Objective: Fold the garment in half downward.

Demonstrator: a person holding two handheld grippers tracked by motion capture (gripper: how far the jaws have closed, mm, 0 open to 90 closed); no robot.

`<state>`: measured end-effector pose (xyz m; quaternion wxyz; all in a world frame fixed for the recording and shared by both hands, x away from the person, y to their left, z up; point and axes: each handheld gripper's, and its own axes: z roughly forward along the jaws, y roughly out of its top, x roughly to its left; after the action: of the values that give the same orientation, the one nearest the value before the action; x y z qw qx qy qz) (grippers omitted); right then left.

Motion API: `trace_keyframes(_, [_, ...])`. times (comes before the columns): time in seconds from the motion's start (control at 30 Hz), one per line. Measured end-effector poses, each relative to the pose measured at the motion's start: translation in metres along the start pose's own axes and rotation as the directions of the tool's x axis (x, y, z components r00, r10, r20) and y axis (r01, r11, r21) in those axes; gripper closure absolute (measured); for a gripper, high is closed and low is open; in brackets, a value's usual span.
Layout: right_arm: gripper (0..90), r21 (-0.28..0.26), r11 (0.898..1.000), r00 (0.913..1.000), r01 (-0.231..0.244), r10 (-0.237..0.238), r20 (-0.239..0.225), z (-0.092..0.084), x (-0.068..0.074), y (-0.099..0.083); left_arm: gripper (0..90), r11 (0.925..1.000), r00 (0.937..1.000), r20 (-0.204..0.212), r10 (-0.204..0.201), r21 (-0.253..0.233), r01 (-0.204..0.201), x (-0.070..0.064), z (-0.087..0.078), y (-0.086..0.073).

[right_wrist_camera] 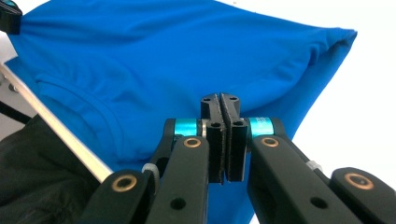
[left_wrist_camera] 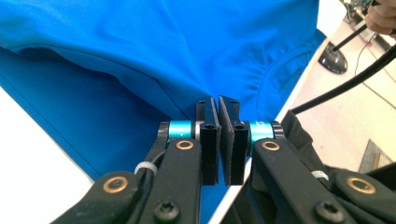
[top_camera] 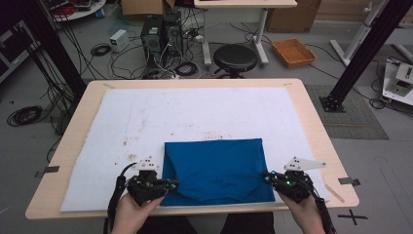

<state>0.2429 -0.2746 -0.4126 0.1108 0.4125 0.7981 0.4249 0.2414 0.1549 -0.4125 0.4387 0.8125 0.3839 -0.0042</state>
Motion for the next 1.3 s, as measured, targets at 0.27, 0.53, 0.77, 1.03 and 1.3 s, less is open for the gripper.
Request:
trace_keyframes(0.27, [87.5,0.026,0.999,0.9994,0.02,-0.021,0.026,0.005,0.001,-0.012,79.8,0.999,0.9975,-0.064,0.031,0.036,-0.029,0.001,0.004,-0.008])
trace_keyframes(0.53, [64.9,-0.065,0.998,0.9953,-0.012,0.018,0.096,0.009,-0.025,0.014,56.6,0.9966,0.9693,-0.246,0.011,-0.076,-0.031,0.03,-0.001,0.015])
trace_keyframes(0.77, [59.3,-0.11,0.99,0.9761,-0.083,0.103,0.191,0.046,-0.066,0.053,54.2,0.9926,0.9273,-0.374,-0.015,-0.117,-0.031,0.078,0.023,0.053])
trace_keyframes(1.03, [61.7,0.011,0.983,0.9552,-0.185,0.177,0.237,0.096,-0.093,0.059,56.5,0.9992,0.9114,-0.41,-0.038,-0.029,0.029,0.107,0.053,0.055])
trace_keyframes(1.3, [87.9,0.027,0.992,0.9692,-0.123,0.114,0.218,0.097,-0.091,0.055,86.0,0.9997,0.9162,-0.401,0.008,-0.019,-0.018,0.105,0.052,0.055])
